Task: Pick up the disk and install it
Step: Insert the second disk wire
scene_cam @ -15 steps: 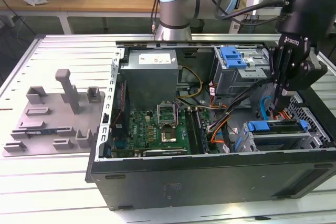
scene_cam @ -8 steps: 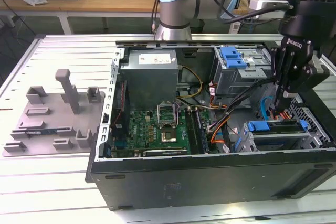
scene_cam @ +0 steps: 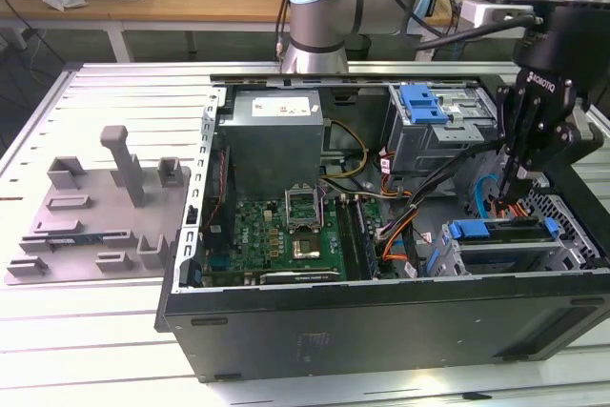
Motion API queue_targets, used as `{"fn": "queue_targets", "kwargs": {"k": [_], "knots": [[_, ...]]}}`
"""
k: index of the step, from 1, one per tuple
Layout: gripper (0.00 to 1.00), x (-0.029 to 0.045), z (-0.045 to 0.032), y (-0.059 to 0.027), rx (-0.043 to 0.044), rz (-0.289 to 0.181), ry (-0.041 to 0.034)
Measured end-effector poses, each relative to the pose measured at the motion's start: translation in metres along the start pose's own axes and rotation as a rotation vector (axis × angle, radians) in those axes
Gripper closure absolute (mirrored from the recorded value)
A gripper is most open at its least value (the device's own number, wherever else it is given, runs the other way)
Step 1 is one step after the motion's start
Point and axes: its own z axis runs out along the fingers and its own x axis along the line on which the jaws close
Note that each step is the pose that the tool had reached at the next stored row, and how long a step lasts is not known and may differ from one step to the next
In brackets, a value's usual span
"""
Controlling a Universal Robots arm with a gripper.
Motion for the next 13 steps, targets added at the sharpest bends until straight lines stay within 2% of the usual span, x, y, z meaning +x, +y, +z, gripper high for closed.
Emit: {"fn": "queue_targets", "kwargs": {"k": [1,2,11,12,13], "knots": [[0.84,0.0008,0.0001,-0.0002,-0.0001,0.000,-0.0062],[0.84,0.0023,0.0006,-0.0004,-0.0005,0.000,-0.0165],[0.84,0.0131,0.0035,-0.0014,-0.0023,-0.001,-0.0691],[0.84,0.0152,0.0040,-0.0016,-0.0026,-0.001,-0.0785],[0.84,0.0163,0.0043,-0.0017,-0.0028,-0.001,-0.0837]]}}
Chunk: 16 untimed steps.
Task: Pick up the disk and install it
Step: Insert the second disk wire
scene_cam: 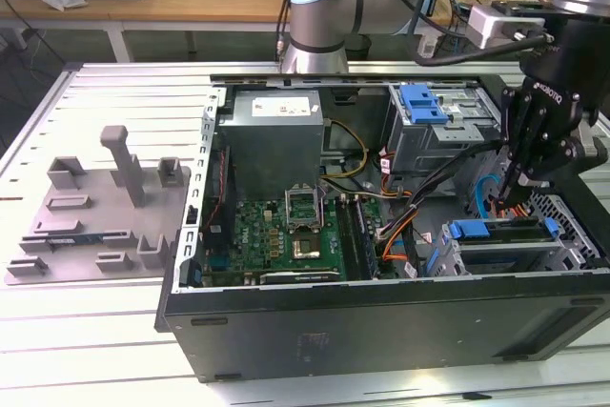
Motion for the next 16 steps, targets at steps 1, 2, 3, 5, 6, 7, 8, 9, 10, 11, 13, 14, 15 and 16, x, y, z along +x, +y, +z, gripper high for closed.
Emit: {"fn": "queue_targets", "kwargs": {"k": [1,2,3,5,6,7,8,9,10,11,13,14,15,16], "knots": [[0.84,0.0014,0.0002,-0.0001,-0.0002,0.000,-0.0064],[0.84,0.0028,0.0005,-0.0003,-0.0004,0.000,-0.0133],[0.84,0.0039,0.0007,-0.0004,-0.0006,0.000,-0.0182],[0.84,0.0077,0.0014,-0.0007,-0.0012,0.000,-0.0339],[0.84,0.0087,0.0015,-0.0008,-0.0013,-0.001,-0.0382],[0.84,0.0099,0.0018,-0.0009,-0.0015,-0.001,-0.0433],[0.84,0.0110,0.0020,-0.0010,-0.0015,-0.001,-0.0485],[0.84,0.0120,0.0022,-0.0011,-0.0015,-0.001,-0.0527],[0.84,0.0135,0.0024,-0.0012,-0.0009,-0.001,-0.0583],[0.84,0.0143,0.0026,-0.0013,0.0001,-0.001,-0.0614],[0.84,0.0146,0.0026,-0.0013,0.0017,-0.001,-0.0624],[0.84,0.0147,0.0027,-0.0012,0.0027,-0.003,-0.0626],[0.84,0.0147,0.0027,-0.0010,0.0032,-0.004,-0.0626],[0.84,0.0148,0.0027,-0.0005,0.0039,-0.006,-0.0626]]}}
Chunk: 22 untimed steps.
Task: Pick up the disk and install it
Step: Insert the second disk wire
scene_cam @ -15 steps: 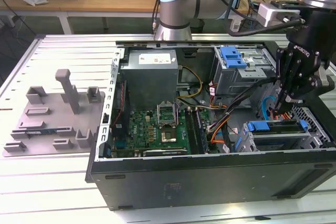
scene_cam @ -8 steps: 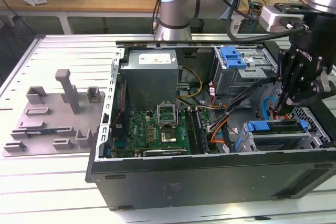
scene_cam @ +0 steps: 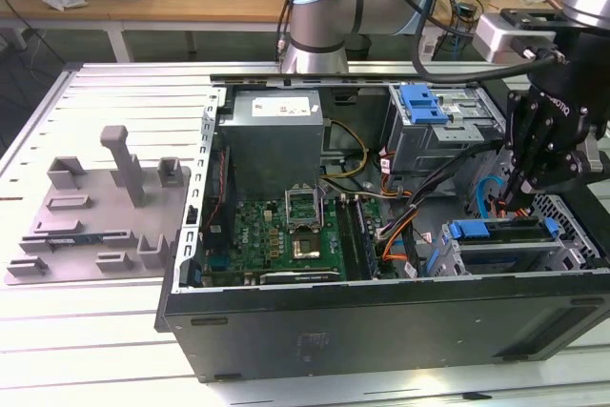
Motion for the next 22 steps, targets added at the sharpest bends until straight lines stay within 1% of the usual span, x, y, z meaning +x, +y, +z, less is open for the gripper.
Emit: {"fn": "queue_targets", "kwargs": {"k": [3,5,6,8,11,13,16,17,22], "knots": [[0.84,0.0003,0.0000,0.0013,0.0014,-0.004,-0.0001],[0.84,0.0010,0.0001,0.0017,0.0035,-0.007,-0.0016],[0.84,0.0022,0.0002,0.0019,0.0064,-0.010,-0.0047],[0.84,0.0038,0.0004,0.0020,0.0095,-0.014,-0.0091],[0.84,0.0070,0.0008,0.0022,0.0146,-0.019,-0.0180],[0.84,0.0102,0.0011,0.0024,0.0210,-0.021,-0.0309],[0.84,0.0127,0.0014,0.0030,0.0285,-0.021,-0.0473],[0.84,0.0129,0.0015,0.0036,0.0294,-0.021,-0.0491],[0.84,0.0130,0.0015,0.0037,0.0294,-0.021,-0.0490]]}}
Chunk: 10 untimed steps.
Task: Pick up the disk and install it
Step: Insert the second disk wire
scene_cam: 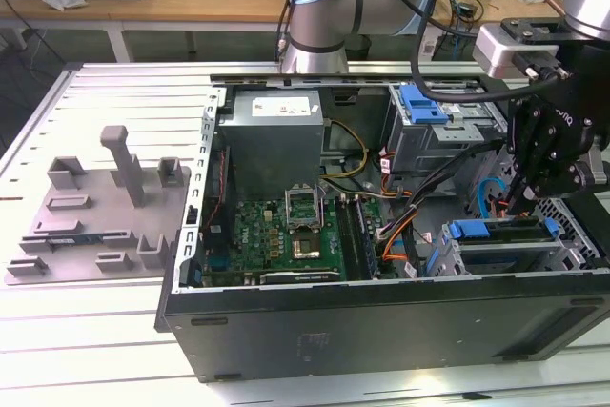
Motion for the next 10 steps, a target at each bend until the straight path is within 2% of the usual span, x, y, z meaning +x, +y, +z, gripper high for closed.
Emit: {"fn": "queue_targets", "kwargs": {"k": [6,10], "knots": [[0.84,0.0000,0.0000,0.0000,-0.0003,0.000,-0.0012],[0.84,0.0000,0.0000,0.0000,-0.0079,0.000,-0.0058]]}}
